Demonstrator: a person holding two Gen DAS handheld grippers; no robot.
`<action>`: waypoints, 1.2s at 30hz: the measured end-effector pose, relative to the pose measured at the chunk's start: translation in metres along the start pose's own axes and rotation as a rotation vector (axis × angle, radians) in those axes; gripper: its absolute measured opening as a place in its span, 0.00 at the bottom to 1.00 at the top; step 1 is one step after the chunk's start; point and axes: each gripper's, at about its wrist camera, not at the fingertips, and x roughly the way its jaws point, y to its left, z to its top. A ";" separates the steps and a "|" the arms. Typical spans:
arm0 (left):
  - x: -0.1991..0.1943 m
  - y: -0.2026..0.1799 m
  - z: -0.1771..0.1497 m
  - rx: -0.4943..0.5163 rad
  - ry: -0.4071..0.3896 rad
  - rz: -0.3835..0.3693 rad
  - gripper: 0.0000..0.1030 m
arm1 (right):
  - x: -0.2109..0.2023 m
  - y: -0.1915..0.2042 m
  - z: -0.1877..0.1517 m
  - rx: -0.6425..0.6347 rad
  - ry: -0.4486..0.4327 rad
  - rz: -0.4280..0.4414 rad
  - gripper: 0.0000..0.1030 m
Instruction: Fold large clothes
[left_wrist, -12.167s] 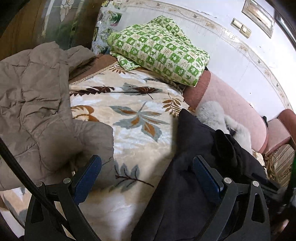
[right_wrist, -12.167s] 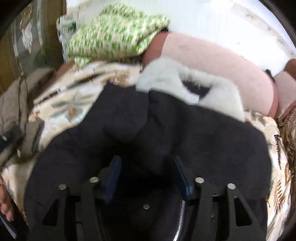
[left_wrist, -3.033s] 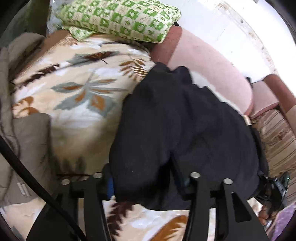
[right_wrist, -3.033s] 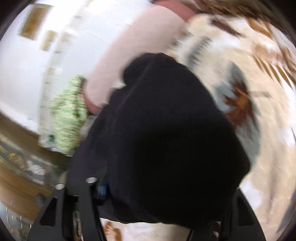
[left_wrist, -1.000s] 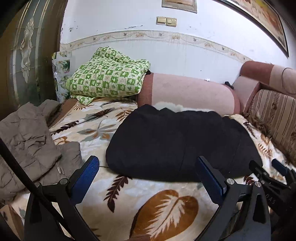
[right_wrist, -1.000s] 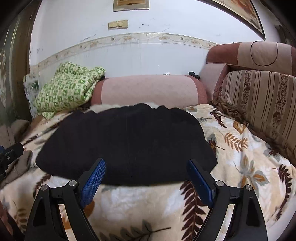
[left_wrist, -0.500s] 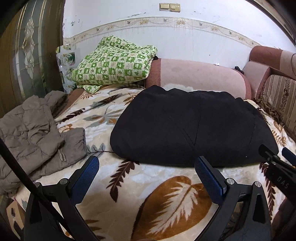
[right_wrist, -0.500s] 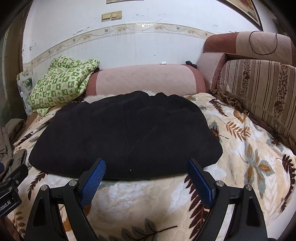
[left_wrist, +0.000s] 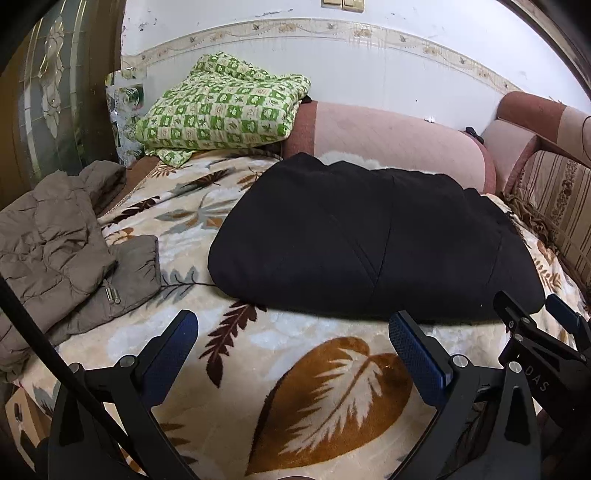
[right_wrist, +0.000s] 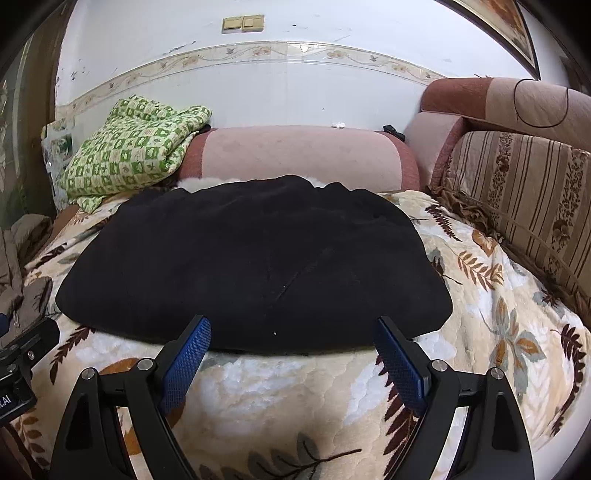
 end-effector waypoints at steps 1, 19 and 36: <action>0.000 0.000 0.000 0.001 0.002 0.000 1.00 | 0.001 0.001 0.000 -0.002 0.002 0.001 0.89; 0.007 0.003 -0.003 -0.003 0.030 -0.006 1.00 | 0.006 0.001 -0.003 -0.006 0.029 -0.022 0.89; 0.012 0.005 -0.005 -0.007 0.040 -0.010 1.00 | 0.010 0.004 -0.005 -0.041 0.031 -0.047 0.90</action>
